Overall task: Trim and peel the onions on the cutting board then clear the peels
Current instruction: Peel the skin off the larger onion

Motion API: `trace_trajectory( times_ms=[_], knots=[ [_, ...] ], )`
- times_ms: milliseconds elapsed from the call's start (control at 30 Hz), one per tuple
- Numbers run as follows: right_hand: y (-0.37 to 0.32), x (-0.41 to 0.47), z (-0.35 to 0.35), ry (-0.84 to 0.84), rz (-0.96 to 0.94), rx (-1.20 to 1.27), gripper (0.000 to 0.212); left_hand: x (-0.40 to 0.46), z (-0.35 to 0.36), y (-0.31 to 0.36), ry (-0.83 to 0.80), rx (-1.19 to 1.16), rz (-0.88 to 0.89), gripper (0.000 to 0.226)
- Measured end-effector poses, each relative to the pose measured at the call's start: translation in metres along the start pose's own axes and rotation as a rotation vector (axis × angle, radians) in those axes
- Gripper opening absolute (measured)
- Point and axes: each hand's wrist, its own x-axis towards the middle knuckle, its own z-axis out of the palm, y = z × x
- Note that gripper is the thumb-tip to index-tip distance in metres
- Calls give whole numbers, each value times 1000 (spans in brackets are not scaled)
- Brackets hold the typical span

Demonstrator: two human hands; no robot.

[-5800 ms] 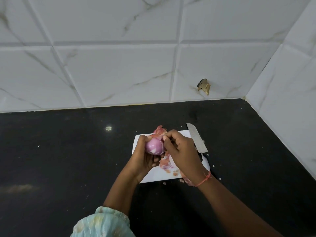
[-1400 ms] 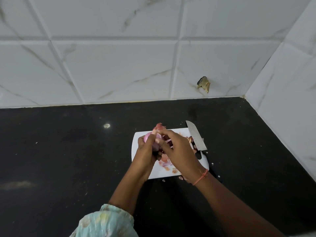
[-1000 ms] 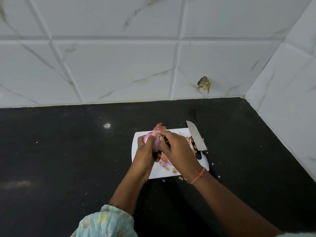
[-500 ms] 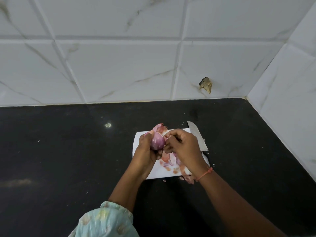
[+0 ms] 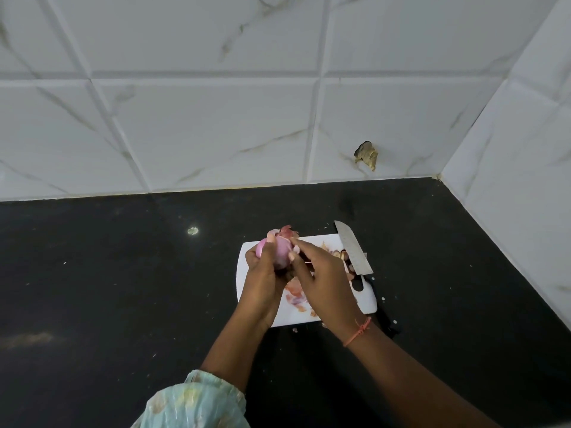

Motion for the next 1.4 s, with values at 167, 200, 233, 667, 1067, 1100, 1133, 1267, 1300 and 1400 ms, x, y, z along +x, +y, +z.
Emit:
trace_trajectory(
  times_ms=[167, 200, 233, 667, 1067, 1100, 1133, 1267, 1300, 1400],
  knots=[
    [2, 3, 1, 51, -16, -63, 30, -1, 0, -9, 19, 63, -5, 48],
    [3, 4, 0, 59, -23, -62, 28, -1, -1, -10, 11, 74, -13, 47],
    [4, 4, -1, 68, -33, -53, 25, 1, -3, -9, -10, 92, -26, 49],
    [21, 15, -2, 135, 356, 494, 11, -5, -9, 14, -91, 29, -275, 45],
    [39, 13, -4, -50, 253, -25, 42, -2, -12, 17, -52, -56, -308, 43],
    [32, 9, -3, 14, 165, 29, 36, -2, -12, 17, -54, -37, -295, 42],
    [23, 7, -2, 65, 98, 128, 30, -2, -11, 17, -56, -16, -283, 41],
    [-6, 9, 1, 45, -5, 206, 22, -3, -9, 16, -61, 44, -240, 39],
    [-6, 12, 4, 32, 5, 197, 16, -4, -9, 16, -61, 59, -233, 39],
    [-1, 17, 5, 16, 112, 312, 5, -6, -8, 17, -46, 63, -240, 40]
  ],
)
